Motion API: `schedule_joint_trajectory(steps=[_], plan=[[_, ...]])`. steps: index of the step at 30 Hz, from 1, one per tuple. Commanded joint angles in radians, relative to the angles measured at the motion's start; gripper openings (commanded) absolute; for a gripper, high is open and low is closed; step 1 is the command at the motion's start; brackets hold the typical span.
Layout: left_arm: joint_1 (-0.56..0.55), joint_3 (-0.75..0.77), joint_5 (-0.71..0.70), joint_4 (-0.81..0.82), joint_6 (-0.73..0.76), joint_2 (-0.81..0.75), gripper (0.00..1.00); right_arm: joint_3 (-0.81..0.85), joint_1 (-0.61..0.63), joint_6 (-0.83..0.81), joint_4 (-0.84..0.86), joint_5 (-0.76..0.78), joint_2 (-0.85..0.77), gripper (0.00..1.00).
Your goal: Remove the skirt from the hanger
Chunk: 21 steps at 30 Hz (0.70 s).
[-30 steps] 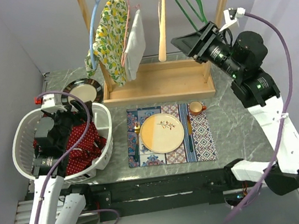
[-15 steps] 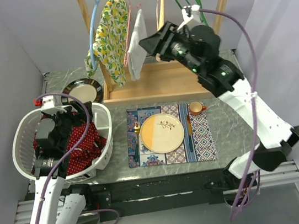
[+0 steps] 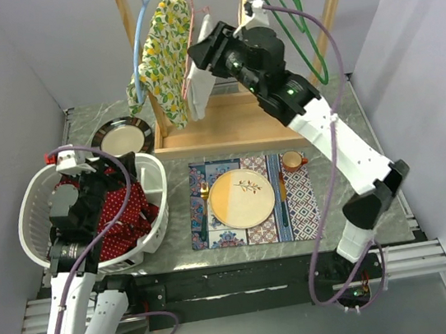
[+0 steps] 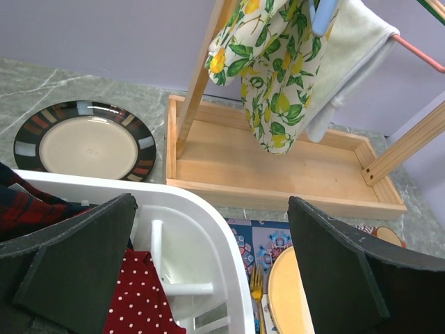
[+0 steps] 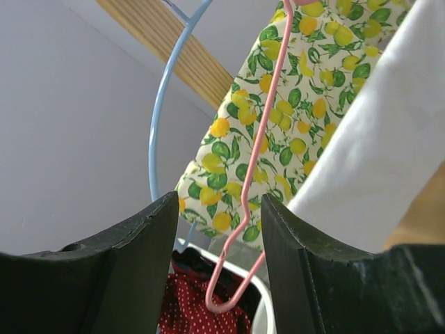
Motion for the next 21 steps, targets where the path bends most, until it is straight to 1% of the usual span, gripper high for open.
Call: schedule_joint_trajectory(steps=[1,3,8,11,12,15,16,19,21], plan=[[-0.003,0.003,0.029,0.034,-0.012,-0.007,0.97,0.095,0.001,0.004,0.078,0.012,0.085,0.58],[-0.003,0.005,0.033,0.032,-0.01,-0.012,0.97,0.118,0.001,0.009,0.088,0.027,0.107,0.57],[-0.003,0.0,0.03,0.04,-0.015,-0.027,0.97,0.067,0.001,0.036,0.161,0.058,0.124,0.56],[-0.003,0.0,0.036,0.042,-0.016,-0.027,0.97,0.081,0.003,0.041,0.175,0.055,0.147,0.55],[-0.005,0.0,0.041,0.04,-0.015,-0.024,0.97,0.089,0.0,0.036,0.178,0.044,0.154,0.54],[-0.005,0.0,0.044,0.043,-0.015,-0.026,0.97,0.135,-0.003,0.024,0.181,0.015,0.196,0.42],[-0.003,0.002,0.045,0.043,-0.015,-0.026,0.97,0.147,-0.009,0.029,0.18,0.008,0.213,0.36],[-0.003,0.003,0.05,0.04,-0.015,-0.026,0.97,0.175,-0.022,0.039,0.183,-0.022,0.231,0.33],[-0.005,0.002,0.045,0.045,-0.016,-0.032,0.97,0.17,-0.025,0.052,0.195,-0.022,0.234,0.34]])
